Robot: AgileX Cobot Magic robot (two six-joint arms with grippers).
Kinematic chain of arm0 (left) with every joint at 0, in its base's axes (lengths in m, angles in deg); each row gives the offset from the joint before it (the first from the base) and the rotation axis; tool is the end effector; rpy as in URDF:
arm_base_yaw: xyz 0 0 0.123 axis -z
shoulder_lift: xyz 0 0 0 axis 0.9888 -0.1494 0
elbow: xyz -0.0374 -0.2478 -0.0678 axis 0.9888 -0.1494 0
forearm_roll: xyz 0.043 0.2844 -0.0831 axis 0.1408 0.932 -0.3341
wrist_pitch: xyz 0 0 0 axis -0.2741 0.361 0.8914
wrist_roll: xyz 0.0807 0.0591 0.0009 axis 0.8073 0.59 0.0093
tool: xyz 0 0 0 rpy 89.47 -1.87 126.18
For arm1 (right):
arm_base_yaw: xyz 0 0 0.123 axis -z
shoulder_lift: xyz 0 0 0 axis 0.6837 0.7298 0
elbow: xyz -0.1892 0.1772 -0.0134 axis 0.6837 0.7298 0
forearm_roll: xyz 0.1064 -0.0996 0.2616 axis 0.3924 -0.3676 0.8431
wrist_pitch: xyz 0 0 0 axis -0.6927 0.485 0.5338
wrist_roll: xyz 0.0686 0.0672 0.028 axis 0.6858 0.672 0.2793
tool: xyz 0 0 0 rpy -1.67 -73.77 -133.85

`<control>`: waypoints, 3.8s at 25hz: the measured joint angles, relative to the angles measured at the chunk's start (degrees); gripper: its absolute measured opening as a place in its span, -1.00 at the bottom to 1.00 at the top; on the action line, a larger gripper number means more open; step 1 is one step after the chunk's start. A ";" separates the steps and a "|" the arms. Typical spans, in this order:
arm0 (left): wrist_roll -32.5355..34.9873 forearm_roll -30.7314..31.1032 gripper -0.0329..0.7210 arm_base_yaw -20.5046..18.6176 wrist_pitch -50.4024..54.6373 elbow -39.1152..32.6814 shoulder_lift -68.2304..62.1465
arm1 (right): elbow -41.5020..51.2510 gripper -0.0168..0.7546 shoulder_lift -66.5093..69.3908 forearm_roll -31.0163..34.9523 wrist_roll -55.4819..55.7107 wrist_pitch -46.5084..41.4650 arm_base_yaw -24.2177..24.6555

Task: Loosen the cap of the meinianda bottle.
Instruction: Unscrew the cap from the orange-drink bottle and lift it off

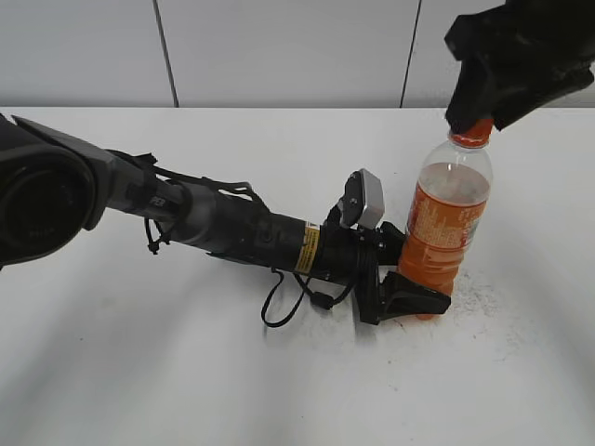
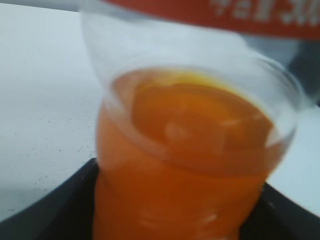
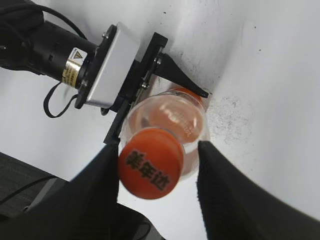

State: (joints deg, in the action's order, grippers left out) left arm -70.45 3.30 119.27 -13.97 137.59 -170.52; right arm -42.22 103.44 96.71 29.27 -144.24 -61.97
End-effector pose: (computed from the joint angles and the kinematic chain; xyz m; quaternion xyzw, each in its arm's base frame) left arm 0.3259 -0.3618 -0.0169 0.5726 0.5303 -0.4917 0.3861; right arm 0.3489 0.1422 0.2834 -0.1699 0.9675 0.1337 0.1313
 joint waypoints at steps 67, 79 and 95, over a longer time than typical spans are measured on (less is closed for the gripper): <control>-1.06 0.65 0.56 0.00 0.13 0.20 0.00 | -1.65 -0.04 0.38 -0.52 -34.51 -0.51 0.00; -1.29 1.07 0.56 0.00 0.13 0.37 0.02 | -1.60 0.07 0.38 -1.19 4.02 -0.57 0.00; -1.49 1.38 0.56 0.00 0.24 0.48 0.02 | -1.65 -0.28 0.32 -0.28 -41.46 -0.57 0.00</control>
State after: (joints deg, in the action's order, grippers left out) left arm -71.93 4.69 119.27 -13.73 138.07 -170.50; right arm -43.87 103.77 96.43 -12.19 -144.81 -61.97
